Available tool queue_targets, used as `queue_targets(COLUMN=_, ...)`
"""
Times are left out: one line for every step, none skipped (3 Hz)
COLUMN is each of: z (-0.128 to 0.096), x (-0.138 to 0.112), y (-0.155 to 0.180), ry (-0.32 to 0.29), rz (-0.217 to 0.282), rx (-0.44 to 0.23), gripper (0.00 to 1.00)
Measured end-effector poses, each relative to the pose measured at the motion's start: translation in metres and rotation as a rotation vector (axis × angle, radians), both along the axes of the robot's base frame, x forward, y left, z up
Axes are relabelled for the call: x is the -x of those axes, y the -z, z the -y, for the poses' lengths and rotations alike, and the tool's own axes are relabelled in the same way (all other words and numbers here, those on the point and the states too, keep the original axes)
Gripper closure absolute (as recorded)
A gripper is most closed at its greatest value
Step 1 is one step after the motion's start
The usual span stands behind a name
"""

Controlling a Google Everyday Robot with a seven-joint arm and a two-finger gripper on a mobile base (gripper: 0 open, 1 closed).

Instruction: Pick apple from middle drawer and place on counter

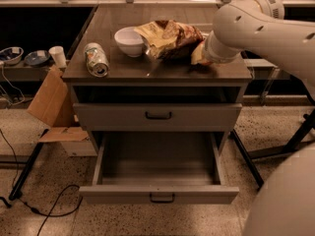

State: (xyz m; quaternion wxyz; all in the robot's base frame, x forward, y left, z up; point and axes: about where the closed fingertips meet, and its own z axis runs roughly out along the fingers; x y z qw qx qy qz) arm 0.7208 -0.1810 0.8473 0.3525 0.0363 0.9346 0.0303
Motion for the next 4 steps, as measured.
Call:
queue_targets(z=0.008, x=-0.005, y=0.002, ry=0.038, rz=0.0, rx=-0.003, gripper=0.84)
queue_targets(z=0.021, x=-0.002, y=0.001, ry=0.084, rz=0.002, rx=-0.001, gripper=0.52)
queue_targets(z=0.027, x=0.002, y=-0.001, ry=0.105, rz=0.005, rx=0.002, gripper=0.29)
queue_targets(z=0.035, x=0.013, y=-0.003, ry=0.135, rz=0.015, rx=0.028, gripper=0.0)
